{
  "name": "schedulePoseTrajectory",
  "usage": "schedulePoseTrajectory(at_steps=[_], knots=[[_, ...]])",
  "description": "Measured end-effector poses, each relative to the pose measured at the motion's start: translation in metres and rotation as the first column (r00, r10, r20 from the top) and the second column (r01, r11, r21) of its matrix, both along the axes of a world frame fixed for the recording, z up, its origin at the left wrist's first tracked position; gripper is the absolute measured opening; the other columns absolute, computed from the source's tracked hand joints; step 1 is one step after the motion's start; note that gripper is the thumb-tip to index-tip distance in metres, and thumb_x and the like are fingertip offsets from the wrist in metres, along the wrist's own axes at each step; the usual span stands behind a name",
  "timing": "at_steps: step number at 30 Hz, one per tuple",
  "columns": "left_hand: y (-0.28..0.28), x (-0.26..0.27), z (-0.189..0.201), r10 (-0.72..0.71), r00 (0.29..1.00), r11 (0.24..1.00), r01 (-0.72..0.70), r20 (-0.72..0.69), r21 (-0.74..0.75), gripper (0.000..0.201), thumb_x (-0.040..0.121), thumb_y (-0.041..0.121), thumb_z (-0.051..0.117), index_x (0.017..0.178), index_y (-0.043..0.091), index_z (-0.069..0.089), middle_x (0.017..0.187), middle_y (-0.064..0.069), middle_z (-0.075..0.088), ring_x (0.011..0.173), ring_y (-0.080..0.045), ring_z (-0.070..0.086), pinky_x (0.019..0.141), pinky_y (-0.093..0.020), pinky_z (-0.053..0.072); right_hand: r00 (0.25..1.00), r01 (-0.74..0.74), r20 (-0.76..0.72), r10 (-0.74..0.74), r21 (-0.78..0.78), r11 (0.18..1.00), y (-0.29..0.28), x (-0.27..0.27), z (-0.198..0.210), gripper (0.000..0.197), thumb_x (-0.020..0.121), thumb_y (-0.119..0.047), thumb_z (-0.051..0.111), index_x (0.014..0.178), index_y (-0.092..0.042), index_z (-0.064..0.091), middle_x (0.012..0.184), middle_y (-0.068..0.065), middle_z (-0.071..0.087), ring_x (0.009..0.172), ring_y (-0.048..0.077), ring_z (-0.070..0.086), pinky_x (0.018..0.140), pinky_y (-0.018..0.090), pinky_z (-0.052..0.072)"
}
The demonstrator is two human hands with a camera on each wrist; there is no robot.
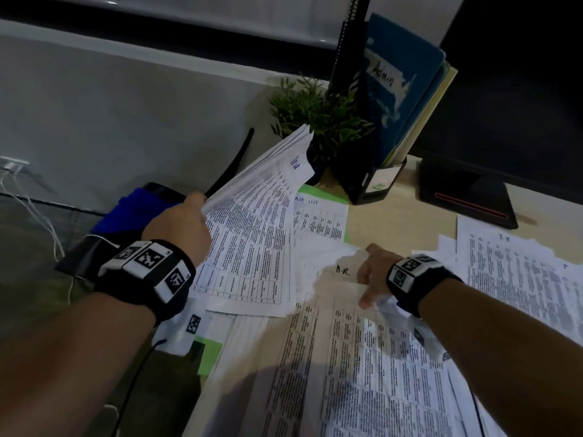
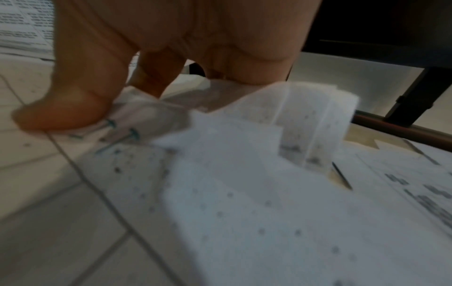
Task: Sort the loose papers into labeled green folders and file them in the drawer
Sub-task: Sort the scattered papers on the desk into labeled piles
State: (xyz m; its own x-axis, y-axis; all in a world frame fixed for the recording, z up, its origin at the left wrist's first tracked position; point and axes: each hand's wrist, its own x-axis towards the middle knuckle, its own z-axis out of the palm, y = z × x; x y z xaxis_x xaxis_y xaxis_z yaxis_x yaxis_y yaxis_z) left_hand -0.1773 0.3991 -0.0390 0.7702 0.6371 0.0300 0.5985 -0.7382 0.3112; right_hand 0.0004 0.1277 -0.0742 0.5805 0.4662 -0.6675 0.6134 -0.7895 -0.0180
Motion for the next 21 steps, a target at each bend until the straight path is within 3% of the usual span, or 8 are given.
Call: schedulePoseTrajectory(at_steps=[2,4,6,9,12,16,18,21], knots=[[0.000,0.003,0.000,0.014,1.000,1.000,-0.014,-0.002,0.012,0.009,0.097,0.013,0.042,0.105,0.013,0.046,0.066,-0.001,0.046,0.057,-0.019,0.046,0.051,-0.030,0.037,1.000,-0.011,-0.001,0.011,0.041,0.999,-0.004,0.002,-0.003,0.041,0.057,-0.040,0.086,0.054,-0.019,0.051,0.126,0.003,0.045,0.089,0.022,0.062,0.065,0.024,0.044],[-0.001,0.005,0.002,0.022,1.000,1.000,-0.022,-0.011,0.009,0.008,0.097,0.012,0.042,0.104,0.014,0.045,0.066,-0.002,0.047,0.057,-0.020,0.046,0.051,-0.029,0.036,1.000,0.007,-0.003,-0.007,0.072,0.997,-0.009,0.004,-0.004,0.042,0.057,-0.040,0.087,0.052,-0.024,0.049,0.104,-0.002,0.059,0.081,0.018,0.060,0.065,0.022,0.041],[-0.001,0.006,0.005,0.031,0.999,1.000,-0.031,-0.029,-0.001,0.006,0.096,0.011,0.043,0.100,0.017,0.043,0.068,-0.003,0.048,0.058,-0.021,0.048,0.053,-0.031,0.039,1.000,0.002,0.022,-0.004,0.074,0.997,-0.011,0.004,-0.004,0.042,0.057,-0.044,0.085,0.053,-0.026,0.048,0.089,-0.007,0.059,0.067,0.015,0.053,0.061,0.021,0.039],[-0.001,0.006,0.006,0.034,0.999,0.999,-0.034,-0.036,0.001,0.008,0.096,0.011,0.043,0.101,0.017,0.043,0.067,-0.002,0.046,0.057,-0.020,0.047,0.053,-0.031,0.038,0.995,-0.083,0.062,0.079,0.069,0.994,-0.011,0.000,0.005,0.045,0.063,-0.039,0.082,0.054,-0.020,0.043,0.069,-0.009,0.045,0.068,0.018,0.048,0.050,0.018,0.031],[-0.002,0.005,0.008,0.026,0.999,1.000,-0.026,-0.037,0.006,0.010,0.095,0.010,0.044,0.105,0.014,0.045,0.067,-0.002,0.047,0.059,-0.022,0.049,0.054,-0.031,0.040,0.984,-0.157,0.095,0.148,0.100,0.983,-0.018,-0.012,0.027,0.043,0.071,-0.032,0.077,0.056,-0.019,0.039,0.068,-0.008,0.039,0.069,0.018,0.043,0.048,0.020,0.027],[-0.003,0.003,0.011,0.032,0.999,0.999,-0.033,-0.036,-0.011,0.009,0.095,0.008,0.045,0.103,0.010,0.046,0.068,-0.002,0.045,0.064,-0.027,0.051,0.056,-0.034,0.041,0.954,-0.226,0.237,0.181,0.175,0.958,-0.051,-0.039,0.053,0.037,0.077,-0.032,0.069,0.057,-0.024,0.040,0.065,-0.011,0.037,0.058,0.004,0.037,0.050,0.014,0.026],[0.000,0.002,0.012,0.055,0.998,0.998,-0.056,-0.039,-0.029,0.010,0.095,0.008,0.045,0.104,0.008,0.047,0.073,-0.008,0.049,0.066,-0.027,0.048,0.059,-0.034,0.040,0.938,-0.254,0.287,0.195,0.185,0.949,-0.071,-0.052,0.065,0.034,0.078,-0.036,0.067,0.059,-0.025,0.042,0.067,-0.013,0.037,0.063,0.006,0.040,0.051,0.011,0.024],[0.008,0.002,0.015,0.058,0.997,0.996,-0.061,-0.045,-0.060,0.019,0.094,0.009,0.045,0.112,0.004,0.050,0.090,-0.016,0.056,0.073,-0.028,0.049,0.062,-0.034,0.040,0.892,-0.355,0.380,0.245,0.253,0.900,-0.099,-0.067,0.080,0.032,0.065,-0.038,0.081,0.060,-0.024,0.053,0.064,-0.019,0.029,0.059,0.008,0.042,0.049,0.006,0.020]])
